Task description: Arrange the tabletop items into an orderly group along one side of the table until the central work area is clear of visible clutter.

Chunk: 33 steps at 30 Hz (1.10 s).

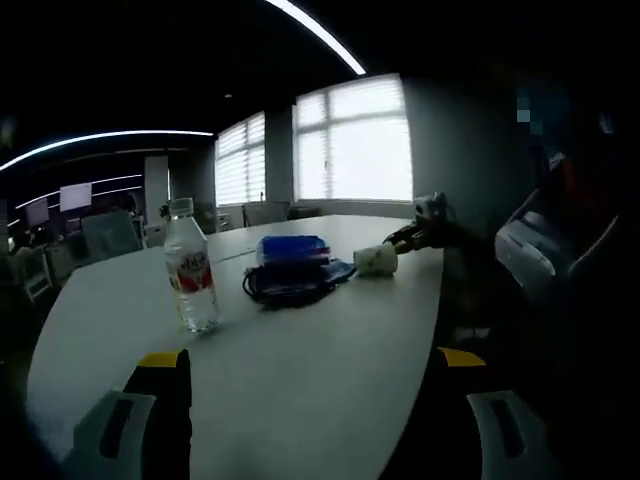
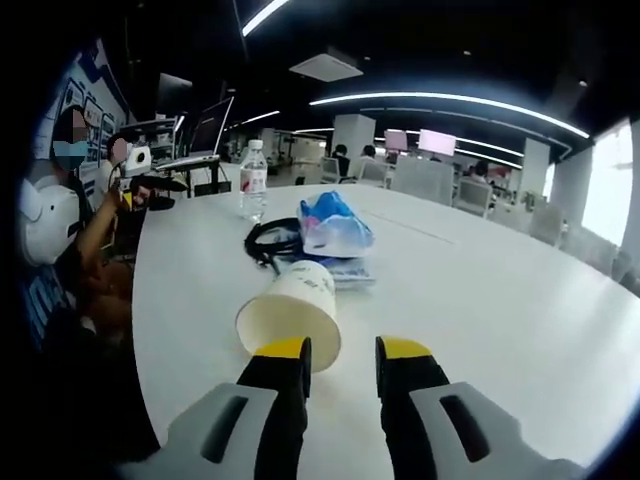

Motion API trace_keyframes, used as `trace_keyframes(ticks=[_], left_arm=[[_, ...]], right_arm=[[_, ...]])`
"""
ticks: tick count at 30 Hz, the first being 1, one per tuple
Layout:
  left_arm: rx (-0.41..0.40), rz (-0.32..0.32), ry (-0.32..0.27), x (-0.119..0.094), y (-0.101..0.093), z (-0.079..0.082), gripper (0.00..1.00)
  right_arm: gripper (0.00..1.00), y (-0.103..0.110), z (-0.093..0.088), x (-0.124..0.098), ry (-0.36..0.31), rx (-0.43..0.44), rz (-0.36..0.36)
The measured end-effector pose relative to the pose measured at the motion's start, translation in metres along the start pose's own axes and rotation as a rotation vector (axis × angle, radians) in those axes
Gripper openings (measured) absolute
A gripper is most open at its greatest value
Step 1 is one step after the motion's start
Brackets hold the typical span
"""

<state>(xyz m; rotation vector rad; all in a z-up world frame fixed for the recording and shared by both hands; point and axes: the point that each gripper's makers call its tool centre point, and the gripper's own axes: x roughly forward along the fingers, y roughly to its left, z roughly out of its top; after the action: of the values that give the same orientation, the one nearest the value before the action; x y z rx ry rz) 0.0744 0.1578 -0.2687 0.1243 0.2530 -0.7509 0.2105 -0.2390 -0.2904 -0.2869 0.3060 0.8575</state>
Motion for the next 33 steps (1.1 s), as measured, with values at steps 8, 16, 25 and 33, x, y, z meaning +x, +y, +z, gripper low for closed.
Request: trace_keyframes(ticks=[8, 16, 25, 33], left_arm=[[-0.016, 0.011, 0.035, -0.008, 0.003, -0.013, 1.00], [0.025, 0.044, 0.069, -0.014, 0.006, -0.016, 1.00], [0.039, 0.051, 0.108, -0.018, 0.008, -0.023, 1.00], [0.028, 0.056, 0.109, -0.016, 0.007, -0.028, 1.00]], right_arm=[[0.19, 0.003, 0.001, 0.005, 0.001, 0.003, 0.013], [0.14, 0.002, 0.001, 0.005, 0.002, 0.005, 0.016], [0.01, -0.004, 0.004, 0.004, -0.014, 0.010, 0.006], [0.00, -0.004, 0.003, 0.005, -0.018, 0.020, 0.007]])
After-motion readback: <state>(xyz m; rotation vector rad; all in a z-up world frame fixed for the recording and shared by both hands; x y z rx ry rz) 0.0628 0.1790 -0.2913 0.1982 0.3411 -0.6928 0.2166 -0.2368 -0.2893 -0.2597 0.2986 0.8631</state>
